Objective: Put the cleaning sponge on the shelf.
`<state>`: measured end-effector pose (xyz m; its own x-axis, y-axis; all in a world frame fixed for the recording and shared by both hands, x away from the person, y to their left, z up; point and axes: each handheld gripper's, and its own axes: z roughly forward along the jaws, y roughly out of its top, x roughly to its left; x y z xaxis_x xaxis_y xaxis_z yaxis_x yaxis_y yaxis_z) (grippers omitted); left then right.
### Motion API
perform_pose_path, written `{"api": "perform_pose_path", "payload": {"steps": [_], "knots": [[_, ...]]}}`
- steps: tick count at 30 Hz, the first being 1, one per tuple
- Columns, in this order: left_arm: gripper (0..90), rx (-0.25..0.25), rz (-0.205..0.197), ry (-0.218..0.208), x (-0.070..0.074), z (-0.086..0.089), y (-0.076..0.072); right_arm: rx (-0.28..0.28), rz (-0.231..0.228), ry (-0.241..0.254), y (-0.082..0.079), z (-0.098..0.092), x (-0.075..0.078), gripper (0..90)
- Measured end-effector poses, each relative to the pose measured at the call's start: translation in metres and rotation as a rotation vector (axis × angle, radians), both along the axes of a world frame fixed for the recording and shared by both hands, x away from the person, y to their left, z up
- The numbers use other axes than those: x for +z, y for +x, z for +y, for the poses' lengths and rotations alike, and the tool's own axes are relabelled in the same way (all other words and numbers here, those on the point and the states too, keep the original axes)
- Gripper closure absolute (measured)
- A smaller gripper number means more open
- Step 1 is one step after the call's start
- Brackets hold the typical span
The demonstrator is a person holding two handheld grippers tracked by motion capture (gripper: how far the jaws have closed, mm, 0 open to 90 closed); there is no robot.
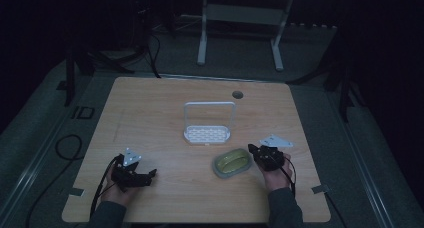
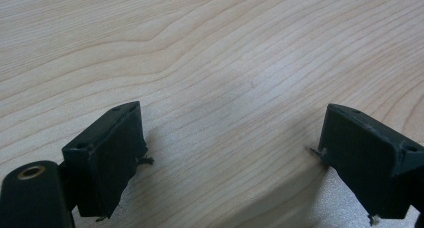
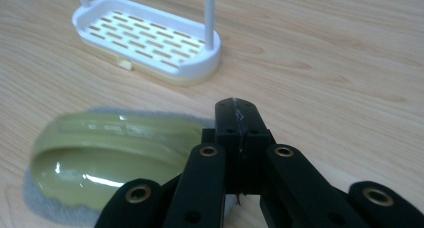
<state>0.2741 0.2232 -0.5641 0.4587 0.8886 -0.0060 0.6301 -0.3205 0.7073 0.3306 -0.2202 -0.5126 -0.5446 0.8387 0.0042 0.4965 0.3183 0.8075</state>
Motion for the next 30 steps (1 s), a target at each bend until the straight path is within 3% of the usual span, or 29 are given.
{"api": "perform_pose_path", "payload": {"steps": [10, 17, 30], "knots": [[11.1, 0.002, 0.001, 0.001, 0.000, 0.000, 0.000, 0.047, 0.015, -0.002, 0.013, 0.017, 0.002, 90.0], [11.1, 0.002, 0.000, 0.000, 0.000, 0.000, 0.000, 0.048, 0.059, -0.016, 0.020, 0.023, -0.005, 90.0], [11.2, 0.003, 0.000, 0.002, 0.000, -0.001, 0.000, 0.036, 0.087, -0.011, 0.004, 0.014, -0.008, 90.0]]}}
